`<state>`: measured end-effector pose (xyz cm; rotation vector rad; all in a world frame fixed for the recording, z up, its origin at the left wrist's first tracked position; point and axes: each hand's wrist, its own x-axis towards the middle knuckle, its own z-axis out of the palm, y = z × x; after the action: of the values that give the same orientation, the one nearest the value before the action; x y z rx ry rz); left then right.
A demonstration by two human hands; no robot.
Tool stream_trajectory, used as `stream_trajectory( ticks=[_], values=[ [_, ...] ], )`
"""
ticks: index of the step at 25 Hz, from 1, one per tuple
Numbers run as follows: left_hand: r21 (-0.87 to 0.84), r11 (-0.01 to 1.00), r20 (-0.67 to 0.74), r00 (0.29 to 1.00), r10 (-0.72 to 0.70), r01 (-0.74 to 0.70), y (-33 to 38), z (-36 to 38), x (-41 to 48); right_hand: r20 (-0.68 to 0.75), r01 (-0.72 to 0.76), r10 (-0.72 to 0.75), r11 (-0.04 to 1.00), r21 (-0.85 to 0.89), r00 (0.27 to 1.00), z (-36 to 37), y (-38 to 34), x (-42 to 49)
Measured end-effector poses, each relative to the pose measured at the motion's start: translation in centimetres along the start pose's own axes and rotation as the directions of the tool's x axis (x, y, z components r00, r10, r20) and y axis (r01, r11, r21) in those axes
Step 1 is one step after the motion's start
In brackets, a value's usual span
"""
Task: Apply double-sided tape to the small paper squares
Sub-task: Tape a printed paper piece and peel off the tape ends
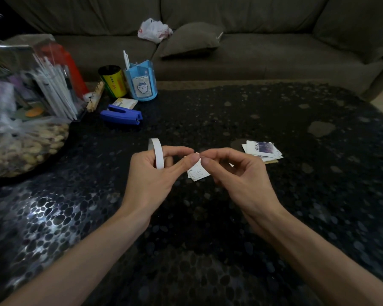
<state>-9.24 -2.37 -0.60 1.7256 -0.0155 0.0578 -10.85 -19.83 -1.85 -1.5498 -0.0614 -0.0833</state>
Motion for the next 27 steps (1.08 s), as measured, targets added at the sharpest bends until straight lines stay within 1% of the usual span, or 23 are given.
stream_trajectory(
  ticks=[4,8,10,14,17,20,27],
  values=[
    [0.015,1.000,0.009,1.000,-0.003,0.003,-0.04,0.10,0.01,-0.012,-0.056,0.056,0.998,0.012,0.998,0.01,0.13,0.09],
    [0.014,1.000,0.057,0.998,-0.003,0.003,0.08,0.19,-0.17,-0.003,-0.121,0.121,0.992,0.020,0.993,0.04,0.09,0.20],
    [-0.001,1.000,0.074,0.997,-0.026,0.026,0.20,0.22,-0.22,0.001,-0.135,0.135,0.991,0.027,0.991,-0.05,0.04,0.22],
    [0.010,0.999,0.063,0.997,-0.042,0.042,0.19,0.26,-0.18,-0.004,-0.136,0.137,0.990,0.040,0.991,-0.05,-0.25,0.09],
    [-0.015,0.999,0.046,0.998,-0.044,0.044,0.18,0.28,-0.20,-0.009,-0.128,0.129,0.989,0.077,0.992,0.02,-0.47,-0.03],
    [-0.024,0.999,0.014,0.999,-0.049,0.049,0.06,0.35,-0.14,-0.006,-0.097,0.097,0.993,0.069,0.995,-0.05,-0.41,-0.07],
    [-0.023,0.999,0.003,0.999,-0.033,0.033,0.07,0.30,-0.07,-0.021,-0.101,0.103,0.992,0.072,0.994,0.05,-0.40,-0.07]
  ],
)
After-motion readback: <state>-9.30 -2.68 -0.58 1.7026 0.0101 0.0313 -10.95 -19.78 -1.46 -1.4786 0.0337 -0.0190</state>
